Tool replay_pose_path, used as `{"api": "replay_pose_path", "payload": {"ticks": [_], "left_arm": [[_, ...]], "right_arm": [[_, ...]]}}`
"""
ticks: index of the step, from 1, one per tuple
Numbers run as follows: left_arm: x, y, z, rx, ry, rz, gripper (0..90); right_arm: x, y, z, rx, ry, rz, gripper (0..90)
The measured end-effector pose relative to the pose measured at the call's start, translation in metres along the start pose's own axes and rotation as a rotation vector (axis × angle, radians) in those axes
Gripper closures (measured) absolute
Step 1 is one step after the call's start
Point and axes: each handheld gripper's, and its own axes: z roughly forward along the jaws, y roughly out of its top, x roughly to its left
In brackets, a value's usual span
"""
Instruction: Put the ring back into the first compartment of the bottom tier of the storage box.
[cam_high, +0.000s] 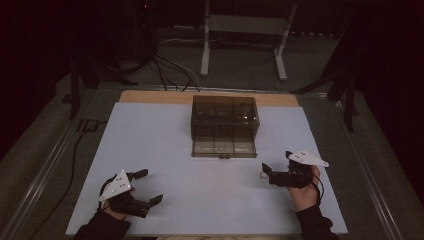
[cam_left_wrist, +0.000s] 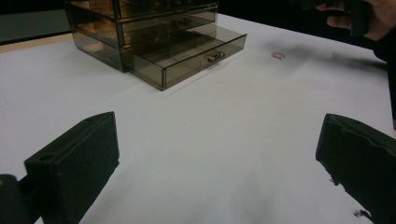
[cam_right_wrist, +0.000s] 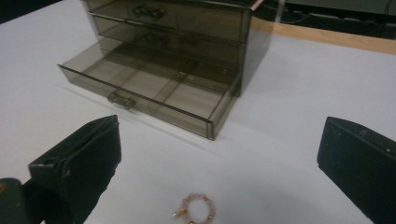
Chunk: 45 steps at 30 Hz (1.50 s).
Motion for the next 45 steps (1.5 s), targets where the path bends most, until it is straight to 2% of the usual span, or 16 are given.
{"api": "replay_pose_path", "payload": {"ticks": [5, 9, 14, 22, 25, 26, 30, 34, 36, 37, 38, 40, 43, 45], "left_arm": [[0.000, 0.000, 0.000, -0.005, 0.005, 0.002, 0.6], [0.000, 0.000, 0.000, -0.002, 0.001, 0.002, 0.6], [0.000, 0.000, 0.000, -0.007, 0.002, 0.004, 0.6], [0.000, 0.000, 0.000, -0.006, 0.001, 0.003, 0.6], [0.000, 0.000, 0.000, -0.011, 0.001, 0.006, 0.6], [0.000, 0.000, 0.000, -0.009, 0.001, 0.007, 0.6], [0.000, 0.000, 0.000, -0.016, 0.000, 0.003, 0.6], [0.001, 0.000, 0.000, -0.010, -0.003, 0.001, 0.6], [0.000, 0.000, 0.001, -0.012, -0.004, 0.002, 0.6], [0.000, 0.000, 0.001, -0.005, -0.006, 0.003, 0.6], [0.000, 0.000, 0.001, -0.005, -0.006, 0.003, 0.6], [0.001, 0.000, 0.001, -0.010, -0.005, 0.000, 0.6], [0.001, 0.000, 0.001, -0.006, -0.003, -0.001, 0.6], [0.001, 0.001, 0.000, -0.012, -0.006, -0.001, 0.6]], "right_arm": [[-0.005, -0.001, 0.004, 0.021, -0.012, 0.022, 0.0], [-0.005, -0.003, 0.008, 0.058, -0.013, 0.024, 0.0], [-0.007, -0.005, 0.010, 0.077, -0.018, 0.029, 1.6], [-0.006, -0.008, 0.017, 0.157, -0.012, 0.058, 6.2], [-0.005, -0.009, 0.019, 0.171, -0.023, 0.059, 6.2], [-0.004, -0.009, 0.020, 0.178, -0.042, 0.060, 6.6], [-0.002, -0.010, 0.023, 0.204, -0.058, 0.083, 17.4], [0.001, -0.010, 0.024, 0.225, -0.067, 0.079, 26.2], [0.002, -0.010, 0.024, 0.235, -0.066, 0.078, 39.4], [0.002, -0.011, 0.023, 0.236, -0.062, 0.079, 42.4], [0.002, -0.011, 0.023, 0.236, -0.062, 0.079, 42.4], [0.001, -0.011, 0.023, 0.251, -0.054, 0.084, 50.4], [0.001, -0.012, 0.024, 0.269, -0.048, 0.087, 52.2], [0.000, -0.014, 0.026, 0.286, -0.064, 0.095, 60.2]]}}
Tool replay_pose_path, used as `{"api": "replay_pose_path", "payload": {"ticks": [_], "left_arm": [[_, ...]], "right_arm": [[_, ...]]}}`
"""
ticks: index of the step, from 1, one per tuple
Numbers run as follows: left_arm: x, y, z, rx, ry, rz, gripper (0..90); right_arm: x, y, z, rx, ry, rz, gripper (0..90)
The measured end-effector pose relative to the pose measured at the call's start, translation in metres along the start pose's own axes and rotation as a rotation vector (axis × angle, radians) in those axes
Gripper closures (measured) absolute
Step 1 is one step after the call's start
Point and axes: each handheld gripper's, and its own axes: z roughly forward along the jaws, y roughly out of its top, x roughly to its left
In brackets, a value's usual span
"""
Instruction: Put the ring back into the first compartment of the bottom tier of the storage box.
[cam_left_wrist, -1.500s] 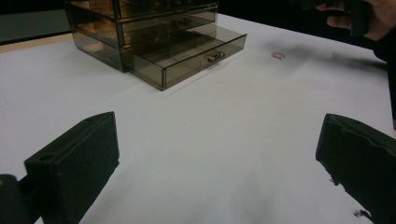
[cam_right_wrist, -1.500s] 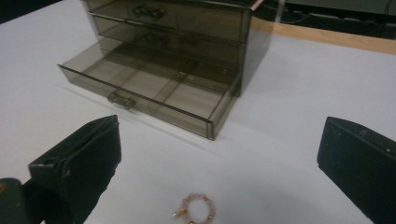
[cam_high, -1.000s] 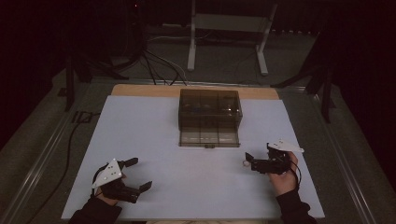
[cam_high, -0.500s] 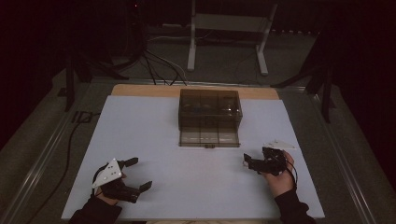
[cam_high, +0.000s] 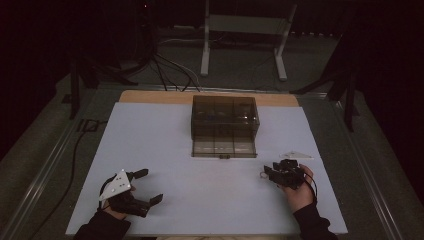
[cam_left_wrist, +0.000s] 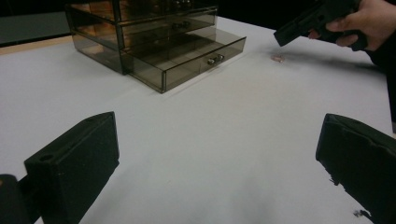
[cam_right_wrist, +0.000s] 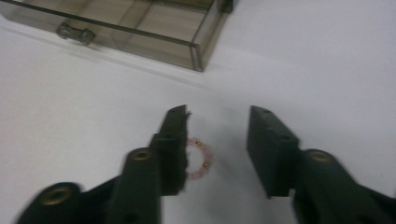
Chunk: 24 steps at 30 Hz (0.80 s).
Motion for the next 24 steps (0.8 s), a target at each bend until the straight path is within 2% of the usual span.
{"api": "replay_pose_path", "payload": {"ticks": [8, 17, 20, 23, 24], "left_arm": [[0.000, 0.000, 0.000, -0.001, 0.000, -0.003, 0.6], [0.000, 0.000, 0.001, 0.007, 0.001, -0.001, 0.6], [0.000, 0.000, 0.001, 0.008, 0.002, 0.001, 0.6], [0.000, 0.000, 0.001, 0.011, 0.003, 0.000, 0.6], [0.000, 0.000, 0.001, 0.008, 0.005, -0.005, 0.6]], "right_arm": [[-0.002, -0.003, 0.005, 0.038, -0.001, 0.017, 65.3], [0.003, -0.007, 0.013, 0.085, 0.004, -0.016, 74.3], [0.005, -0.007, 0.013, 0.085, -0.006, -0.037, 77.9], [0.005, -0.007, 0.013, 0.087, -0.006, -0.039, 79.1], [0.007, -0.007, 0.013, 0.088, -0.019, -0.051, 81.5]]}}
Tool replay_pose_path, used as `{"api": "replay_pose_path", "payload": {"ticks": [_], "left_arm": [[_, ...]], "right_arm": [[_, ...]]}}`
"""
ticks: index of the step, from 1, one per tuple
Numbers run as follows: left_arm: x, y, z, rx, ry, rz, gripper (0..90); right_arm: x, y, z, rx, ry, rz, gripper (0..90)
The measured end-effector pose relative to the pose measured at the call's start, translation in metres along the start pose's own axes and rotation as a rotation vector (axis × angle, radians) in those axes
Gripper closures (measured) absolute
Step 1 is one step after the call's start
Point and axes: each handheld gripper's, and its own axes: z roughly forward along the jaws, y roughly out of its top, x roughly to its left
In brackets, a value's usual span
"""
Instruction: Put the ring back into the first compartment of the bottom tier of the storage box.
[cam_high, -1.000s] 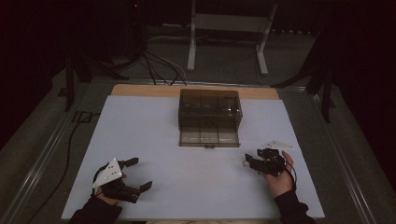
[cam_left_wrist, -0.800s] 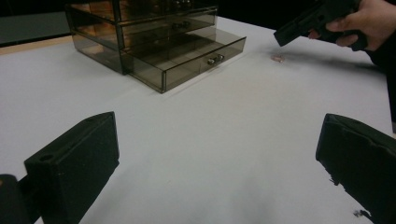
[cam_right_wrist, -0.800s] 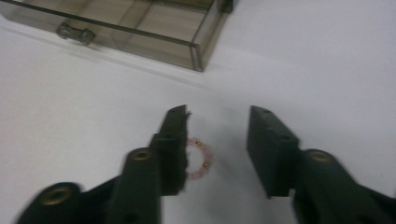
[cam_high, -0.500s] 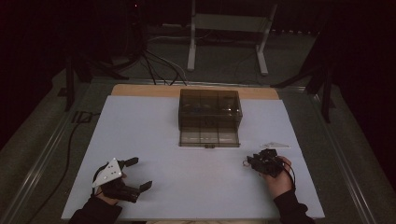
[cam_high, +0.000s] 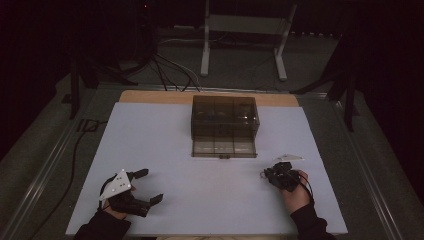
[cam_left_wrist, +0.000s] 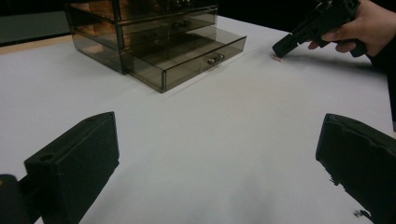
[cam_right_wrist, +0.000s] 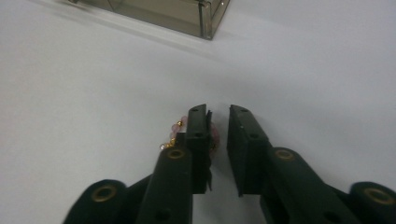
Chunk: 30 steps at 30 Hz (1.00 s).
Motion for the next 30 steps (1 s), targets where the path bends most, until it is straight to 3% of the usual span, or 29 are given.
{"api": "replay_pose_path", "payload": {"ticks": [1, 3, 6, 16, 30], "left_arm": [[0.000, 0.000, 0.000, -0.001, 0.000, 0.000, 0.6], [0.000, 0.000, 0.000, 0.002, 0.000, -0.001, 0.6], [0.000, 0.000, 0.000, -0.001, 0.001, 0.000, 0.6], [0.000, 0.000, 0.000, 0.001, -0.002, 0.003, 0.6], [0.000, 0.000, 0.001, 0.003, -0.003, 0.007, 0.6]], "right_arm": [[0.003, 0.000, 0.000, 0.005, -0.013, -0.034, 86.0], [0.005, 0.000, 0.000, 0.008, -0.030, -0.071, 86.5], [0.006, 0.000, 0.000, 0.008, -0.035, -0.077, 86.9], [-0.001, 0.000, -0.002, -0.011, -0.005, -0.011, 87.3], [-0.005, 0.003, -0.012, -0.059, 0.015, 0.023, 87.3]]}}
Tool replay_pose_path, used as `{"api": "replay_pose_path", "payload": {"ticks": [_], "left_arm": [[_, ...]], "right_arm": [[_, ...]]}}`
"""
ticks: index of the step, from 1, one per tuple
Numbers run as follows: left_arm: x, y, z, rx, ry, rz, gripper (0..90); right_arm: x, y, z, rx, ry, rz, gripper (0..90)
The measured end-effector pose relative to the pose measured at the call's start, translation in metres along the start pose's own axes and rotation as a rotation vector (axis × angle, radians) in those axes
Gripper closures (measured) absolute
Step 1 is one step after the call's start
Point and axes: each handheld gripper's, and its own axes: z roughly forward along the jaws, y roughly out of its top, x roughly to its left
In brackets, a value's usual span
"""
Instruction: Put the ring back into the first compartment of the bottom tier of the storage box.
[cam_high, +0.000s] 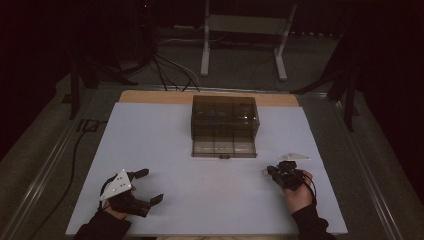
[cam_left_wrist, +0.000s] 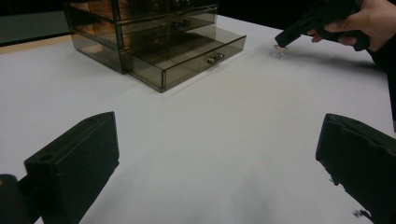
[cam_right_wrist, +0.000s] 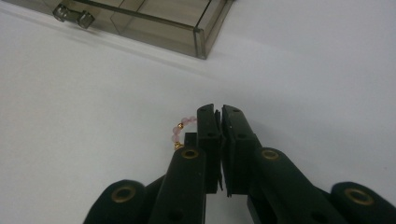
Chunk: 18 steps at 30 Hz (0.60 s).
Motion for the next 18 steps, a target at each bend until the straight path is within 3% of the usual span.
{"api": "replay_pose_path", "payload": {"ticks": [18], "left_arm": [[-0.0003, 0.0000, 0.0006, 0.009, -0.001, 0.005, 0.6]], "right_arm": [[0.0019, 0.0061, -0.0072, -0.027, 0.026, 0.013, 87.2]]}}
